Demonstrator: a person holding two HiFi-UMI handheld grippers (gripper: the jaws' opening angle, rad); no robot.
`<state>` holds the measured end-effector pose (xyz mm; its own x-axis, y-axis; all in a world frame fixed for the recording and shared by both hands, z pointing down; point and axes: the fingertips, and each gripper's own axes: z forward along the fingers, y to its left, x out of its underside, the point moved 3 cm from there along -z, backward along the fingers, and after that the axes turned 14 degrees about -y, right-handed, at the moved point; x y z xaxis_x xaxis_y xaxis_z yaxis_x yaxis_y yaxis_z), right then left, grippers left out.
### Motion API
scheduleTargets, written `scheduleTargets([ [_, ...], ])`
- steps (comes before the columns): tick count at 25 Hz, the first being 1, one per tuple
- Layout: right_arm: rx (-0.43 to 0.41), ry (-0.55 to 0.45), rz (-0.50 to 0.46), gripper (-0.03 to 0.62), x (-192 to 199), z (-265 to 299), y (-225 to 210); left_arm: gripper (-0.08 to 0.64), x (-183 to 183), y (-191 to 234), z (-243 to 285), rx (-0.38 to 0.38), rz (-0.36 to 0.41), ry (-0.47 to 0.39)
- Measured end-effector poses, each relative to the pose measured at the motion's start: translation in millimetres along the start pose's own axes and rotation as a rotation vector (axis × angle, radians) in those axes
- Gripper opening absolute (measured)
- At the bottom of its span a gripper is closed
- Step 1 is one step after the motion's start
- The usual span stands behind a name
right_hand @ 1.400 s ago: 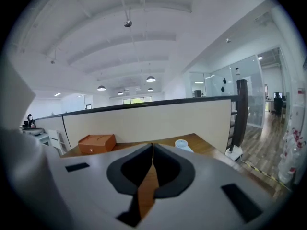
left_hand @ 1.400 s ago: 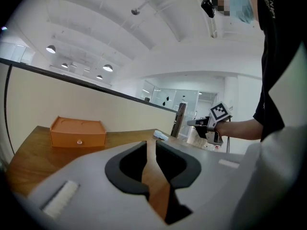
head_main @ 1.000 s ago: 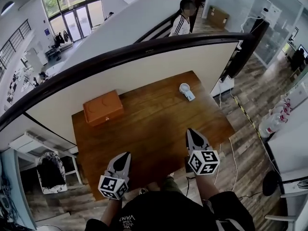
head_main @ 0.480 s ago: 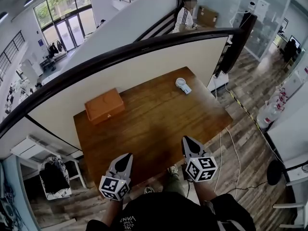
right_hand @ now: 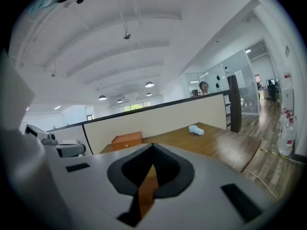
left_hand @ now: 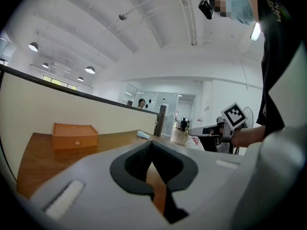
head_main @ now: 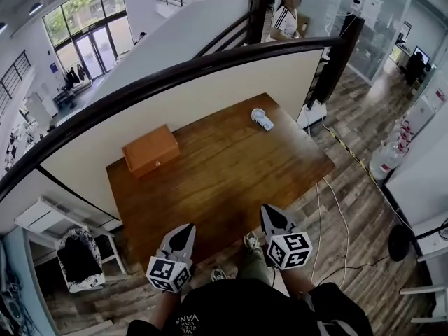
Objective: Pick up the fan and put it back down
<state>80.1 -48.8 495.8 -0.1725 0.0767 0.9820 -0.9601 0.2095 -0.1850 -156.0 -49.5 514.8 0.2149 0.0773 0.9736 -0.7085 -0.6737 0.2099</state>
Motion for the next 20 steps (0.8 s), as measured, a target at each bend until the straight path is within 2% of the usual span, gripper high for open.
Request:
scheduleTargets([
  [20, -0.005, 0.007, -0.034, 0.012, 1, -8, 13, 0.011, 1, -4, -7, 0.016, -0.010, 0.001],
])
